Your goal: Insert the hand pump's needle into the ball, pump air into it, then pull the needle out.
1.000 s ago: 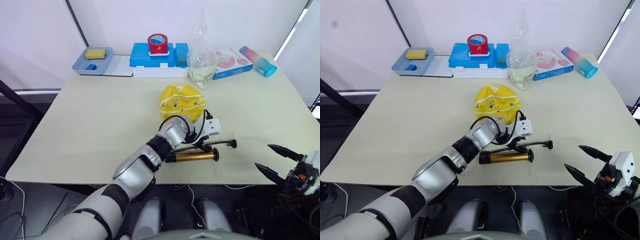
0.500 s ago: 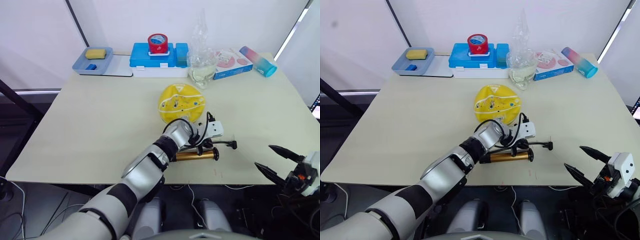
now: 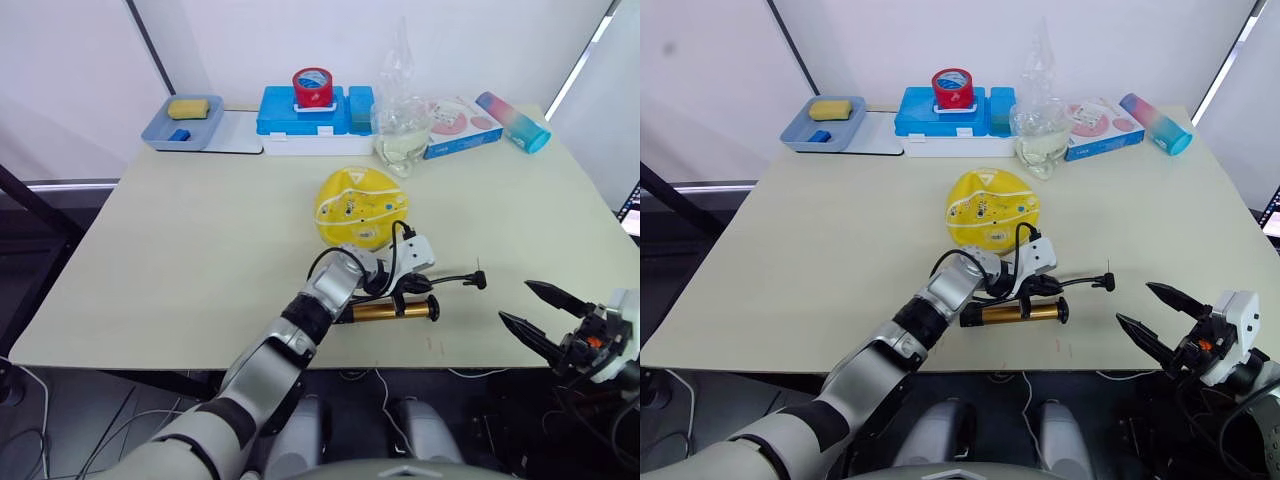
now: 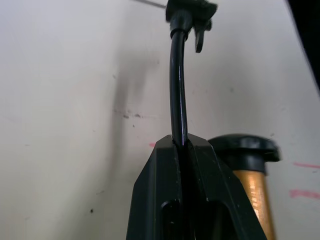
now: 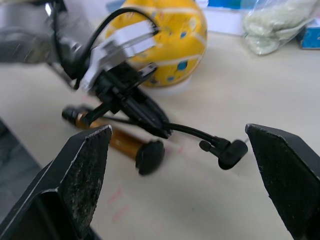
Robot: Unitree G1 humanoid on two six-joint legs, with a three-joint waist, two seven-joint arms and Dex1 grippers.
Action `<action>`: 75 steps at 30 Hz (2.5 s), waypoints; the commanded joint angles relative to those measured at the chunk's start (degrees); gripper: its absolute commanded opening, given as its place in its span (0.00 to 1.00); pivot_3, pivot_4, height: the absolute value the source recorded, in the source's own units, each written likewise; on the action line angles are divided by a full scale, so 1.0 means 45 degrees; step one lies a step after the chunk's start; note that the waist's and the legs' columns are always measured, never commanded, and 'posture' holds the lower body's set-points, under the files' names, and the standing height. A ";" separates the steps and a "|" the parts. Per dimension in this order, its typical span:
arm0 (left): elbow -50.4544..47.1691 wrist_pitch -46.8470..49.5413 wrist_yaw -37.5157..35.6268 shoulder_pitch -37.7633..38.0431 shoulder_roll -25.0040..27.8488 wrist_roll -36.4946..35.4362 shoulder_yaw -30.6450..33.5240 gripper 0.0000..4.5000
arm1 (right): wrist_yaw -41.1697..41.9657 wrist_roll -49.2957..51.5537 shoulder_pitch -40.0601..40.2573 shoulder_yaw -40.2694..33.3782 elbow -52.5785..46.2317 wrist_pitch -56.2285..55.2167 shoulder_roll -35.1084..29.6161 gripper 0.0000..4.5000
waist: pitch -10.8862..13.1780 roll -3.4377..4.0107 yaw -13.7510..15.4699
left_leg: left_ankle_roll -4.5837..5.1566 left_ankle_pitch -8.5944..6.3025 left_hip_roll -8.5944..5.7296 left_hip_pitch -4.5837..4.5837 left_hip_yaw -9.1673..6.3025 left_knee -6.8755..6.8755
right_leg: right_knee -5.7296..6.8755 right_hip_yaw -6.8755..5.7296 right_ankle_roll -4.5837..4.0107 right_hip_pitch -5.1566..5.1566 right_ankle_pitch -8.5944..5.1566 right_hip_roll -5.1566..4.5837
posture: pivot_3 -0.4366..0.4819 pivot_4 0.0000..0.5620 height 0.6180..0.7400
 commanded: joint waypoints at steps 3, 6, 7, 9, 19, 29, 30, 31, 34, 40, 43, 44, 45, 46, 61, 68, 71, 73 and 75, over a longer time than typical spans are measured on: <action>-0.3549 0.0123 0.0065 0.1534 0.0729 -0.0879 0.0618 0.01 | -0.1492 0.1001 -0.0605 -0.0011 -0.0851 0.1349 0.0303 1.00 | -0.0003 0.0005 0.0007 | 0.0000 0.0000 -0.0004 -0.0001 0.0003 0.0005 | -0.0001 0.0001 0.0003 0.0002 0.0000 -0.0002 | 0.48 0.27 1.00; -0.4672 -0.0568 0.0308 0.2599 0.1032 -0.1445 0.1077 0.01 | -0.2792 0.1937 -0.1088 0.0218 -0.1215 0.2941 0.0484 1.00 | -0.0003 0.0014 0.0010 | 0.0000 0.0000 0.0002 -0.0001 0.0002 0.0000 | -0.0001 0.0006 -0.0029 -0.0001 0.0017 -0.0004 | 0.48 0.27 1.00; -0.4894 -0.0853 0.0315 0.2930 0.1107 -0.1639 0.1207 0.01 | -0.3252 0.2173 -0.1269 0.0376 -0.1357 0.3437 0.0547 1.00 | -0.0005 0.0017 -0.0008 | 0.0000 0.0000 0.0000 -0.0001 0.0001 0.0000 | 0.0000 0.0005 -0.0030 -0.0001 0.0018 -0.0003 | 0.48 0.27 1.00; -0.5121 -0.1229 0.0411 0.3379 0.1233 -0.1880 0.1394 0.01 | -0.3965 0.2536 -0.1585 0.0620 -0.1614 0.4290 0.0603 1.00 | -0.0006 0.0019 0.0001 | 0.0000 0.0000 0.0008 0.0007 0.0008 0.0001 | 0.0001 0.0010 -0.0038 0.0000 0.0024 -0.0003 | 0.48 0.27 1.00; -0.4916 -0.2981 0.1101 0.4341 0.1176 -0.2633 0.2010 0.01 | -0.7460 0.5313 -0.3668 0.0989 -0.1761 0.7062 0.1884 1.00 | -0.0006 0.0019 0.0020 | 0.0002 0.0001 -0.0005 -0.0004 0.0004 0.0004 | 0.0000 0.0010 -0.0033 0.0001 0.0024 -0.0003 | 0.48 0.27 1.00; -0.4390 -0.4046 0.1394 0.4398 0.1039 -0.2744 0.2000 0.01 | -0.9064 0.6384 -0.5228 0.1481 -0.1026 0.7719 0.3162 1.00 | -0.0007 0.0021 -0.0012 | 0.0004 0.0001 -0.0012 -0.0001 0.0012 0.0004 | 0.0000 0.0013 -0.0008 0.0002 0.0020 0.0011 | 0.48 0.27 1.00; -0.4337 -0.4114 0.1402 0.4378 0.1042 -0.2759 0.1993 0.01 | -0.9156 0.6427 -0.5322 0.1501 -0.1028 0.7734 0.3245 1.00 | -0.0007 0.0021 -0.0012 | 0.0004 0.0001 -0.0012 -0.0001 0.0013 0.0003 | 0.0000 0.0013 -0.0009 0.0001 0.0021 0.0011 | 0.48 0.27 1.00; -0.4284 -0.4171 0.1401 0.4354 0.1050 -0.2776 0.1994 0.01 | -0.9229 0.6440 -0.5392 0.1518 -0.1039 0.7737 0.3317 1.00 | -0.0007 0.0021 -0.0013 | 0.0004 0.0001 -0.0012 -0.0002 0.0014 0.0003 | 0.0000 0.0013 -0.0013 0.0001 0.0024 0.0012 | 0.48 0.27 1.00; -0.4153 -0.4279 0.1414 0.4284 0.1062 -0.2801 0.1994 0.01 | -0.9370 0.6458 -0.5466 0.1538 -0.1056 0.7713 0.3435 1.00 | -0.0007 0.0021 -0.0003 | 0.0004 0.0001 -0.0012 -0.0004 0.0015 0.0003 | 0.0000 0.0013 -0.0016 0.0002 0.0026 0.0011 | 0.48 0.27 1.00; -0.3980 -0.4435 0.1336 0.4260 0.1120 -0.2784 0.1939 0.00 | -0.9388 0.6469 -0.5378 0.1396 -0.0946 0.7513 0.3517 0.71 | -0.0007 0.0021 -0.0018 | 0.0004 0.0001 -0.0012 -0.0001 0.0015 0.0003 | 0.0000 0.0017 -0.0005 0.0002 0.0022 0.0012 | 0.48 0.27 1.00; -0.3954 -0.4463 0.1292 0.4300 0.1163 -0.2787 0.1924 0.00 | -0.9429 0.6476 -0.5421 0.1329 -0.0874 0.7433 0.3541 0.36 | -0.0007 0.0022 -0.0019 | 0.0004 0.0001 -0.0010 -0.0001 0.0015 0.0003 | 0.0000 0.0018 -0.0005 0.0002 0.0022 0.0014 | 0.48 0.27 1.00; -0.3935 -0.4474 0.1285 0.4304 0.1171 -0.2789 0.1923 0.00 | -0.9457 0.6494 -0.5446 0.1316 -0.0859 0.7417 0.3553 0.25 | -0.0007 0.0021 -0.0019 | 0.0004 0.0001 -0.0010 -0.0001 0.0015 0.0004 | 0.0000 0.0017 -0.0003 0.0001 0.0020 0.0014 | 0.48 0.27 1.00; -0.3925 -0.4475 0.1281 0.4306 0.1173 -0.2799 0.1927 0.00 | -0.9478 0.6498 -0.5452 0.1318 -0.0866 0.7407 0.3554 0.11 | -0.0007 0.0021 -0.0019 | 0.0004 0.0001 -0.0010 -0.0001 0.0014 0.0004 | 0.0000 0.0017 0.0000 0.0002 0.0019 0.0014 | 0.48 0.27 1.00; -0.3905 -0.4482 0.1281 0.4300 0.1170 -0.2806 0.1932 0.00 | -0.9498 0.6482 -0.5449 0.1328 -0.0872 0.7383 0.3556 0.07 | -0.0007 0.0021 -0.0018 | 0.0004 0.0001 -0.0010 -0.0001 0.0014 0.0003 | 0.0000 0.0018 -0.0002 0.0002 0.0020 0.0014 | 0.48 0.27 1.00; -0.4045 -0.4000 0.0810 0.4345 0.1288 -0.3228 0.1949 0.00 | -0.9601 0.5978 -0.5861 0.1719 -0.1212 0.7450 0.3217 0.07 | -0.0006 0.0023 -0.0020 | 0.0004 0.0001 -0.0005 -0.0002 0.0011 0.0002 | -0.0001 0.0017 0.0002 0.0000 0.0016 0.0013 | 0.48 0.27 1.00; -0.4860 -0.3637 0.0928 0.4314 0.1905 -0.3383 0.2258 0.55 | -0.8165 0.5166 -0.6139 0.2226 -0.1560 0.7596 0.1545 0.07 | -0.0003 0.0026 -0.0023 | 0.0005 0.0001 -0.0004 -0.0003 0.0009 0.0001 | -0.0003 0.0016 0.0005 -0.0001 0.0013 0.0012 | 0.48 0.27 1.00; -0.5904 -0.3206 0.1041 0.4396 0.2371 -0.3478 0.2467 0.87 | -0.7222 0.4116 -0.6205 0.2681 -0.1821 0.7357 0.0456 0.07 | -0.0001 0.0027 -0.0021 | 0.0005 0.0001 -0.0001 -0.0007 0.0009 -0.0001 | -0.0007 0.0016 0.0004 -0.0004 0.0013 0.0010 | 0.48 0.27 1.00; -0.6751 -0.2658 0.1272 0.4403 0.2633 -0.3628 0.2741 0.99 | -0.6749 0.3836 -0.6261 0.2742 -0.1999 0.7264 -0.0025 0.07 | -0.0001 0.0025 -0.0018 | 0.0005 0.0000 0.0000 -0.0007 0.0010 -0.0001 | -0.0007 0.0016 0.0004 -0.0004 0.0012 0.0009 | 0.48 0.27 1.00; -0.7615 -0.2015 0.1576 0.4363 0.2907 -0.3788 0.3075 0.99 | -0.6220 0.3473 -0.6279 0.2769 -0.2195 0.7172 -0.0552 0.07 | 0.0000 0.0026 -0.0018 | 0.0004 0.0000 0.0002 -0.0006 0.0008 -0.0003 | -0.0008 0.0016 0.0004 -0.0004 0.0012 0.0009 | 0.48 0.27 1.00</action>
